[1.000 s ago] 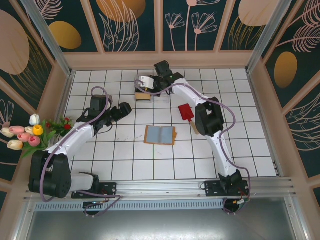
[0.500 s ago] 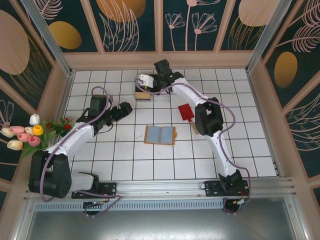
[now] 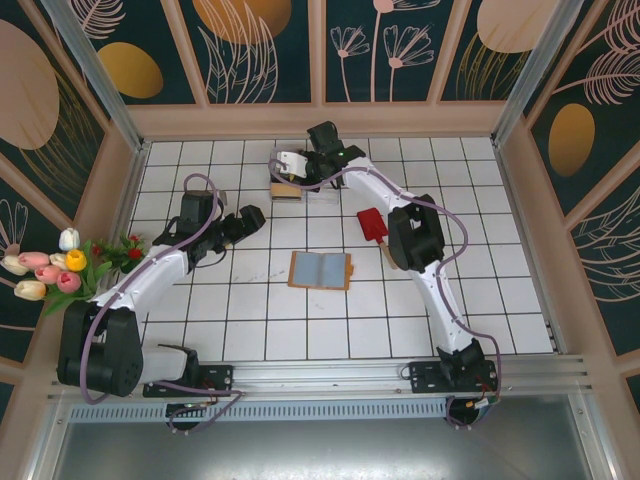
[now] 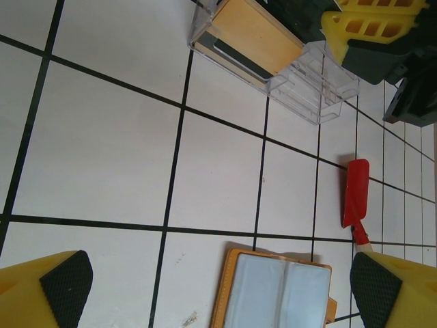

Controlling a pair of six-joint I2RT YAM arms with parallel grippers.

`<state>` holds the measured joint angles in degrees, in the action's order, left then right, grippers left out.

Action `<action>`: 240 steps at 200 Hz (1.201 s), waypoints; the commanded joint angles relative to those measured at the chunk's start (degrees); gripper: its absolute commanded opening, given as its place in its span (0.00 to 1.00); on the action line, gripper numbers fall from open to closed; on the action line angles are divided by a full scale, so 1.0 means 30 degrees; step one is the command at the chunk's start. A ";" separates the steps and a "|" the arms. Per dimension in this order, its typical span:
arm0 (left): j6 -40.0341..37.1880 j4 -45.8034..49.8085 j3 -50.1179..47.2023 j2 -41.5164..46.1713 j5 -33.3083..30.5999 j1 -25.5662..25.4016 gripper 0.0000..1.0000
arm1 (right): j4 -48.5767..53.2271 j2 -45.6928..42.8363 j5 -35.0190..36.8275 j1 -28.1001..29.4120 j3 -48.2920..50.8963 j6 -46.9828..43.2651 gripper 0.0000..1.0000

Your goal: Take the credit cards out of the card holder

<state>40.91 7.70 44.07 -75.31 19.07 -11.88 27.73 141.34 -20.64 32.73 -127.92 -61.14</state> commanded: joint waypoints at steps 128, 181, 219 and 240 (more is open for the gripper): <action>-0.0352 -0.0166 -0.0307 -0.0178 0.0376 0.0130 0.98 | -0.0628 0.0673 0.0612 0.0109 -0.1814 0.1365 0.25; -0.0436 -0.0164 -0.0362 -0.0123 0.0495 0.0123 0.99 | -0.0288 -0.0347 -0.0033 0.0095 -0.1980 0.2561 0.28; -0.0644 -0.0195 -0.0424 -0.0071 0.0577 0.0137 0.99 | -0.0943 -0.2221 0.0227 0.0076 -0.0971 0.6215 0.28; -0.0785 -0.0333 -0.0551 0.0010 0.0754 0.0133 0.99 | -0.2574 -0.4247 0.1263 0.0100 0.1686 0.8654 0.27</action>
<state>40.29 7.66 43.35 -75.50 19.75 -11.88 25.15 139.24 -19.14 32.77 -128.66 -45.93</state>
